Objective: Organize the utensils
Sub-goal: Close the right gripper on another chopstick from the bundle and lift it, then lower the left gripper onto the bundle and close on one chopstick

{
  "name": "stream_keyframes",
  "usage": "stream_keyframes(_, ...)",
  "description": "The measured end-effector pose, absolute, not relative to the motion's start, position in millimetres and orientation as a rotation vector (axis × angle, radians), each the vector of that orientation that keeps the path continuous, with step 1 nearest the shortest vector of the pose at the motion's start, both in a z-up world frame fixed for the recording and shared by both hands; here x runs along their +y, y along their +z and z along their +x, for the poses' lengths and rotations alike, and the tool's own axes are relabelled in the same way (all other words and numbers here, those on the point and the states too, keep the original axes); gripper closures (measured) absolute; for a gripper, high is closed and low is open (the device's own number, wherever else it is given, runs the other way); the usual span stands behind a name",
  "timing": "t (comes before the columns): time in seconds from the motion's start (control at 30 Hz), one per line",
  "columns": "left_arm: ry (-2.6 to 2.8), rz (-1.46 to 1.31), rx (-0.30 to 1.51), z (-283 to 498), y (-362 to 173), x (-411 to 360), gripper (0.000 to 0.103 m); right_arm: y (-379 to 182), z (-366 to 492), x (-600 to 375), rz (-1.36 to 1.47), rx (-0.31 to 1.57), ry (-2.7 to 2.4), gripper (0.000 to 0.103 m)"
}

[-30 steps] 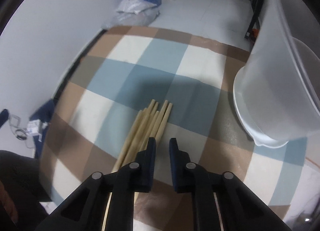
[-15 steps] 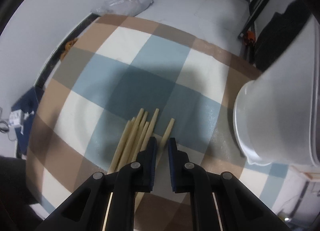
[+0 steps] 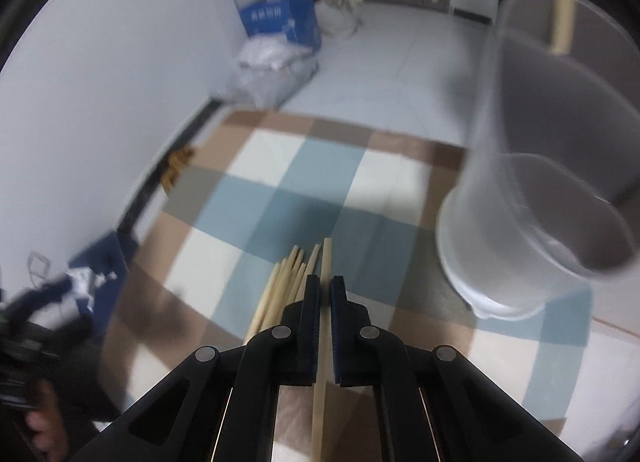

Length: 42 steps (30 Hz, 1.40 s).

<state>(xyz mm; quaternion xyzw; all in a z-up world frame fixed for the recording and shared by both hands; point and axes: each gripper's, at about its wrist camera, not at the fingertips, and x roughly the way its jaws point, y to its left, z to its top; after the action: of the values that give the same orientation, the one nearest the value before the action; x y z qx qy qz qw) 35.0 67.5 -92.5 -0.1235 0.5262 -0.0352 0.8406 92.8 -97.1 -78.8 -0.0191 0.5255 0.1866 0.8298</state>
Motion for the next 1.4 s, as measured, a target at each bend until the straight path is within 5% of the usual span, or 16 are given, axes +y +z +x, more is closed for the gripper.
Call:
stream_keyframes(0.4, -0.081, -0.038, 1.29, 39, -128, 19, 0.002, -38, 54, -175, 0.324, 0.905, 0.445, 0.099)
stream_keyframes(1.17, -0.028, 0.085, 1.334, 82, -137, -10, 0.004, -24, 33, -212, 0.398, 0.807, 0.439, 0.1)
stream_keyframes(1.4, -0.135, 0.093, 1.345, 94, -133, -13, 0.038, -24, 35, -217, 0.392, 0.802, 0.427, 0.1)
